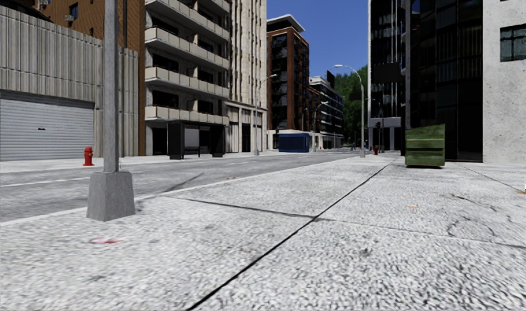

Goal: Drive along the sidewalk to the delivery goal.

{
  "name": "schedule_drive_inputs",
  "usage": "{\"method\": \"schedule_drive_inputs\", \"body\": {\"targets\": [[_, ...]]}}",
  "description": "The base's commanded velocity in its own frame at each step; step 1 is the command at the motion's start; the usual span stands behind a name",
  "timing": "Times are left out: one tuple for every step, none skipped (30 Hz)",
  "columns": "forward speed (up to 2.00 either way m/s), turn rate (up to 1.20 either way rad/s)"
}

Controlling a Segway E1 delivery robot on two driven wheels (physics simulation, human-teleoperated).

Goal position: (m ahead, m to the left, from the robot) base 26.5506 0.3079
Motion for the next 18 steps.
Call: {"method": "schedule_drive_inputs", "body": {"targets": [[2.0,-0.34],[2.0,-0.34],[2.0,-0.34],[2.0,-0.34],[2.0,-0.34],[2.0,-0.34],[2.0,-0.34],[2.0,-0.34],[2.0,-0.34],[2.0,-0.34],[2.0,-0.34],[2.0,-0.34],[2.0,-0.34],[2.0,-0.34],[2.0,-0.34],[2.0,-0.34],[2.0,-0.34],[2.0,-0.34]]}}
